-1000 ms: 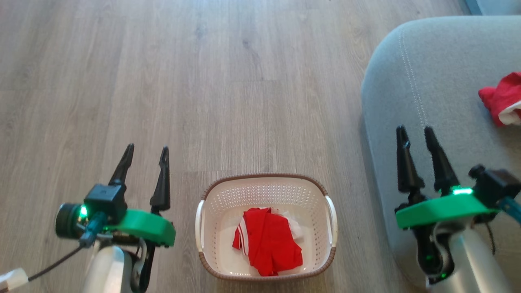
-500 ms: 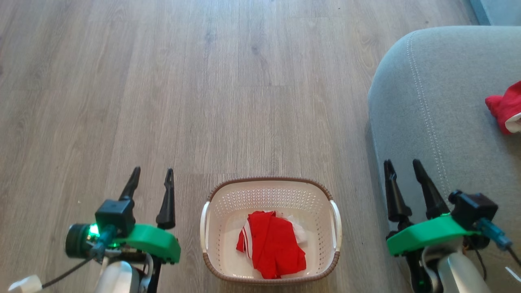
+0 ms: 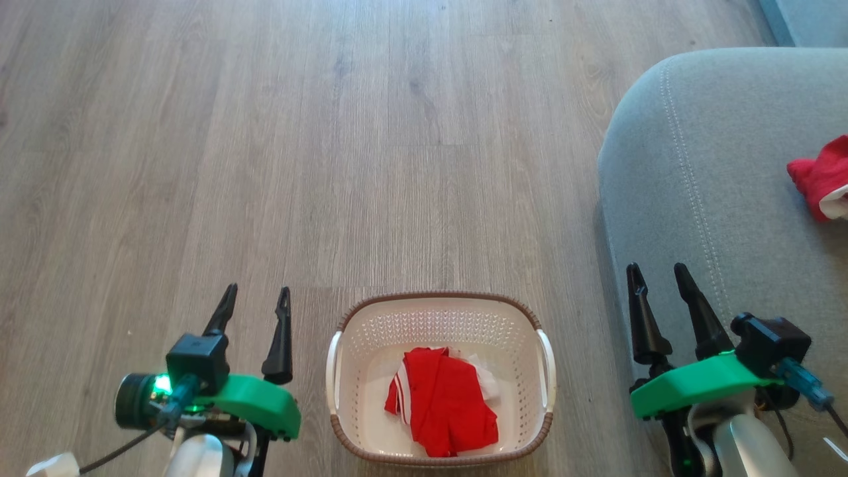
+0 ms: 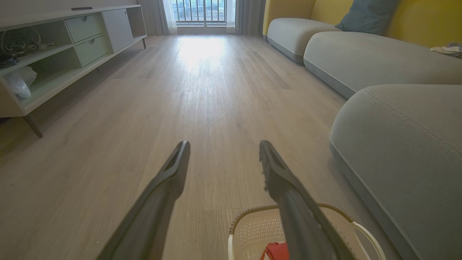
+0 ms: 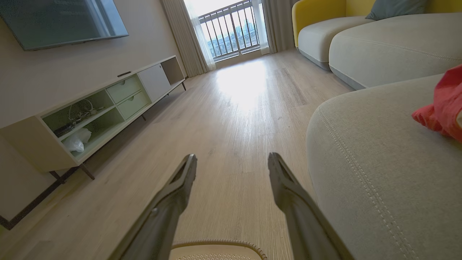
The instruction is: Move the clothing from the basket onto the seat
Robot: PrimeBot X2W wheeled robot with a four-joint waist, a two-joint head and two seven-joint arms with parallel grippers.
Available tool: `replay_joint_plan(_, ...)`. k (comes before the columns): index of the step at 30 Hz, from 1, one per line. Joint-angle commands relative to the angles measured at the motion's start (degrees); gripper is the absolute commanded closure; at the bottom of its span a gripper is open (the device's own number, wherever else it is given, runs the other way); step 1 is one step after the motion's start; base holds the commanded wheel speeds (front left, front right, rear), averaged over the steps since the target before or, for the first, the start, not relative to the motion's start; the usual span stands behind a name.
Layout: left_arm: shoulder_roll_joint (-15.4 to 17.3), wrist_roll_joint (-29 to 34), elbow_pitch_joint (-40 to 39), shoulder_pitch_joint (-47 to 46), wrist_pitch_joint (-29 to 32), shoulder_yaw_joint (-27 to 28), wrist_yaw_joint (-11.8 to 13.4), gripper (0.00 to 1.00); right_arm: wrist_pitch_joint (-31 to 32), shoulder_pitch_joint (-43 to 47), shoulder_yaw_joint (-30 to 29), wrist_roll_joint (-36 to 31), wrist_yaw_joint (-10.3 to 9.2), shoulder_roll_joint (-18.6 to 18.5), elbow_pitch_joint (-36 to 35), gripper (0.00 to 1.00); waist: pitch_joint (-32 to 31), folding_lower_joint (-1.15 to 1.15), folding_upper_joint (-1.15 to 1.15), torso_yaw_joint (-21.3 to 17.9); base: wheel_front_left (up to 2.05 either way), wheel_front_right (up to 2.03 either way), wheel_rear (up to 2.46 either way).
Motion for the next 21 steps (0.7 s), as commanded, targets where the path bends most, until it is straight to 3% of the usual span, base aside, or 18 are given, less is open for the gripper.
replay_joint_plan(1,0.2,-0.1,-1.8,-1.2,-0.3,1.3,0.1,0.0,-0.4,-1.1,1.4,-0.2,0.0,0.3,-1.7,0.0,-0.1,0.0,0.0,0.1,0.0,0.0,0.0)
replay_joint_plan(21,0.2,0.2,-2.3,-1.4,-0.3,1.1,-0.1,0.0,-0.4,-1.6,1.3,0.3,0.0,0.3,-1.5,0.0,0.0,0.0,0.0,0.3,0.0,0.0,0.0)
